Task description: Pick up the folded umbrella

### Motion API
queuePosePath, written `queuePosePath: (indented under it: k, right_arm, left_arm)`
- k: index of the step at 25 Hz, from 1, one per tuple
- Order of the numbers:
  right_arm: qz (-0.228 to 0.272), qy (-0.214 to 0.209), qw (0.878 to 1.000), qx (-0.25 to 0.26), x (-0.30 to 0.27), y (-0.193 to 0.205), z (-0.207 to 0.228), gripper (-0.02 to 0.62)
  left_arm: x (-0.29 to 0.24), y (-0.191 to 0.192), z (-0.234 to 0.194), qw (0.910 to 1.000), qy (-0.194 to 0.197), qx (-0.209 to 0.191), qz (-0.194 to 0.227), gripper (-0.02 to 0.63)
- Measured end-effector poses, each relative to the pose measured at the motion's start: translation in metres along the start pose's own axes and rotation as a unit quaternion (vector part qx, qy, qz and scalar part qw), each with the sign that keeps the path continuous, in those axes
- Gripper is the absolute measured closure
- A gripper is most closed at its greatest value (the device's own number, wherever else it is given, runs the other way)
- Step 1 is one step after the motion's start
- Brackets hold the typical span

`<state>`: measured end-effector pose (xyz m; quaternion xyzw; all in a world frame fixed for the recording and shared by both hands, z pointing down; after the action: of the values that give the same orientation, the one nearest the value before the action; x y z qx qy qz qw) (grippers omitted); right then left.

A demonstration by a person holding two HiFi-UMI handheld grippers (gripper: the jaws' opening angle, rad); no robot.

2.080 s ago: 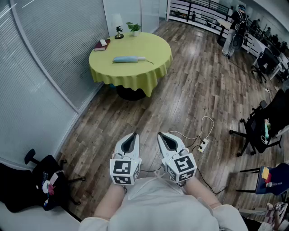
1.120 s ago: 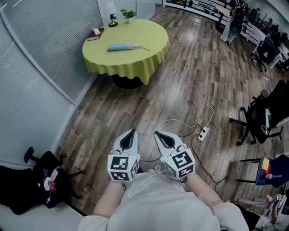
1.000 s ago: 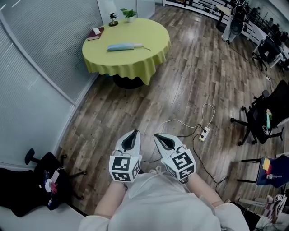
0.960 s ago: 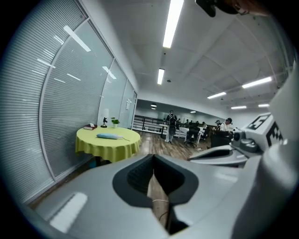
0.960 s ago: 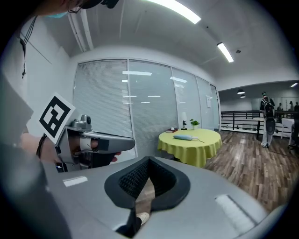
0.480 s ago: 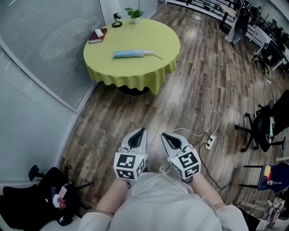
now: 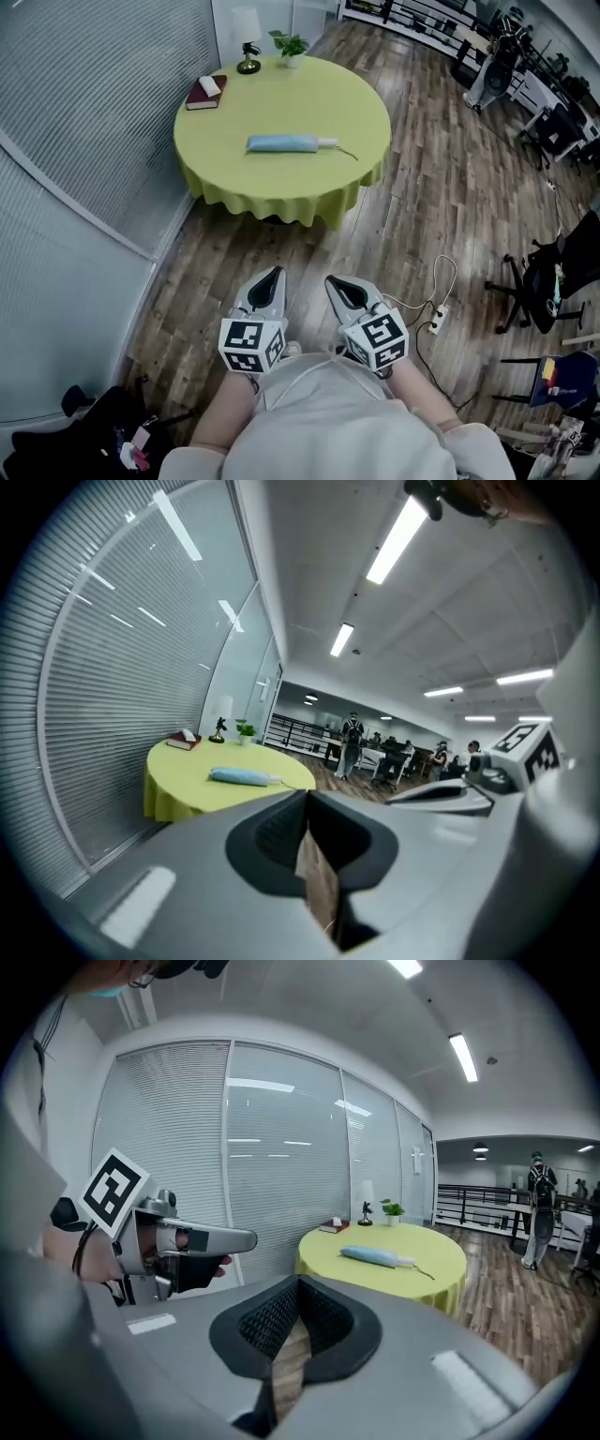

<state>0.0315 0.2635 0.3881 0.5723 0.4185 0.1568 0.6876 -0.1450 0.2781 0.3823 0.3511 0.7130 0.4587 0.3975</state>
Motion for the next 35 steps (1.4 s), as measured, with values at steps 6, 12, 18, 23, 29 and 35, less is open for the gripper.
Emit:
queuePosePath:
  k: [6,12,18,23,29,35]
  right_arm:
    - [-0.02,-0.009,1.0,0.001,-0.052,-0.007,0.006,0.595]
    - [-0.025,-0.018,1.0,0.004,-0.104,-0.017,0.042,0.595]
    - [-0.028,-0.037,0.999,0.007,-0.169,-0.033,0.107,0.595]
    - [-0.031,-0.056,0.998,0.007,-0.224,-0.058,0.184,0.595]
    - [-0.022,-0.069,0.997,0.015,-0.289,-0.088,0.275,0.595]
    - [-0.024,-0.071,0.997,-0.005,-0.337,-0.102,0.339,0.595]
  left_arm:
    - [-0.021,-0.002,-0.045,0.9997,-0.016,0.015,-0.009,0.6]
    - [-0.067,-0.01,-0.073,0.9993,-0.029,0.018,-0.018,0.6]
    - [-0.143,-0.03,-0.1,0.9982,-0.051,0.024,-0.02,0.6]
    - [-0.228,-0.058,-0.117,0.9967,-0.069,0.036,-0.023,0.6]
    - [-0.321,-0.091,-0.134,0.9949,-0.097,0.022,-0.016,0.6]
    - [-0.38,-0.11,-0.151,0.9948,-0.099,0.025,-0.002,0.6]
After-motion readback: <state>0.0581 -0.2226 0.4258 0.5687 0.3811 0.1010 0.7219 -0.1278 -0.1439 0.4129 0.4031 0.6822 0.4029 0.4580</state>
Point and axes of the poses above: the fingertips, and each gripper's own axes: x backward along the fingers, z to its right, y out of its underside, the point moved 8 cm from there along x, backward along the fingers, and after that the axes turned 6 degrees about y, right-handed, at the moved point
